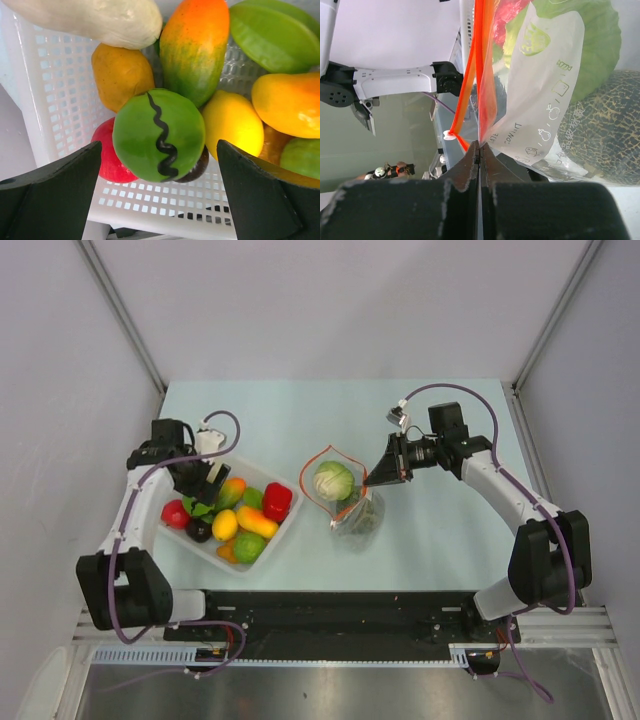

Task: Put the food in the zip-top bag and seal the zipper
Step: Pick up the fake fruit from the bin, then place the fake fruit in the zipper food storage bag.

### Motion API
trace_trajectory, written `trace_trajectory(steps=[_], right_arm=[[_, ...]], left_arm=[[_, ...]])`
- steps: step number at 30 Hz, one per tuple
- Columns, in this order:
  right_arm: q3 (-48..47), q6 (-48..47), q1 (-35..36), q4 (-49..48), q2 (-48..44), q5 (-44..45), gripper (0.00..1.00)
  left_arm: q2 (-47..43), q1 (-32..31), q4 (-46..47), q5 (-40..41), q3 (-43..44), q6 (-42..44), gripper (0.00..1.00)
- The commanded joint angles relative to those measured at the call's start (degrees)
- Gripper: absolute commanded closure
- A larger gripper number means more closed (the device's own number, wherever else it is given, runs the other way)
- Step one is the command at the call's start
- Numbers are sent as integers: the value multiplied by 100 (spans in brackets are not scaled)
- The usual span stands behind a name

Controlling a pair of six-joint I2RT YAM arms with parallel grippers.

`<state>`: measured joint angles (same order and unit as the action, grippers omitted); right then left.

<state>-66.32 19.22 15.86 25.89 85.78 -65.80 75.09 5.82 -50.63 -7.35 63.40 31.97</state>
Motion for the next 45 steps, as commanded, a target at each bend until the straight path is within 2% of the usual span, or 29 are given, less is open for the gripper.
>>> trace_trajectory(steps=[1,5,7,8,10,11,13,15,18,19,21,22,25,28,33,36,39,40,41,42,43,45], right_arm=[[-21,-112,23,13,-8,15,100],[-30,-121,31,21,0,15,100],[-38,-138,31,48,-8,23,100],[-30,-156,40,48,-8,23,100],[-30,-165,40,65,-17,32,100],[-30,-173,49,74,-17,32,100],[-30,-191,75,83,18,23,100],[-38,-200,93,92,27,15,100],[-38,-191,154,83,1,6,100],[-38,-191,155,83,0,15,100],[-38,-208,190,83,-26,23,100],[-38,-217,198,83,-43,32,100],[-47,-208,225,74,-35,-3,100],[-47,-217,234,74,-61,-12,100],[-30,-208,225,74,-123,-99,100],[-21,-165,225,22,-114,-187,100],[5,-156,242,-22,-123,-257,100],[14,-138,242,-31,-123,-258,100],[23,-147,242,-40,-131,-267,100],[23,-147,225,-31,-140,-284,100],[32,-147,225,-40,-149,-302,100],[49,-164,234,-40,-167,-354,100]], left_arm=[[304,41,325,313,-134,178,0],[498,42,317,235,-214,161,1],[480,42,169,77,-118,108,7],[446,42,72,-202,83,47,16],[314,15,-234,-511,391,-50,27],[279,-89,-350,-695,776,-155,40],[217,-274,-630,-1117,1191,-260,48],[182,-817,-772,-1425,1797,-410,55],[208,-1688,-878,-1812,2509,-822,58],[277,-2151,-861,-2040,2659,-928,58],[339,-2602,-652,-2191,2915,-1253,58],[435,-3022,-545,-2243,2933,-1367,57],[646,-3717,-220,-2192,2889,-1596,56],[937,-4210,-44,-2235,2749,-1737,55],[1174,-4774,62,-2332,2160,-1860,54],[1288,-5003,123,-2410,1905,-2001,49],[1403,-5074,1,-2464,1931,-2036,31],[1455,-5074,-52,-2429,1966,-2010,19],[1456,-5074,-122,-2402,2062,-1906,13],[1447,-5065,-235,-2341,2106,-1852,4],[1343,-5030,-228,-2175,2124,-1834,0],[1211,-4942,-280,-2121,2168,-1773,0]])
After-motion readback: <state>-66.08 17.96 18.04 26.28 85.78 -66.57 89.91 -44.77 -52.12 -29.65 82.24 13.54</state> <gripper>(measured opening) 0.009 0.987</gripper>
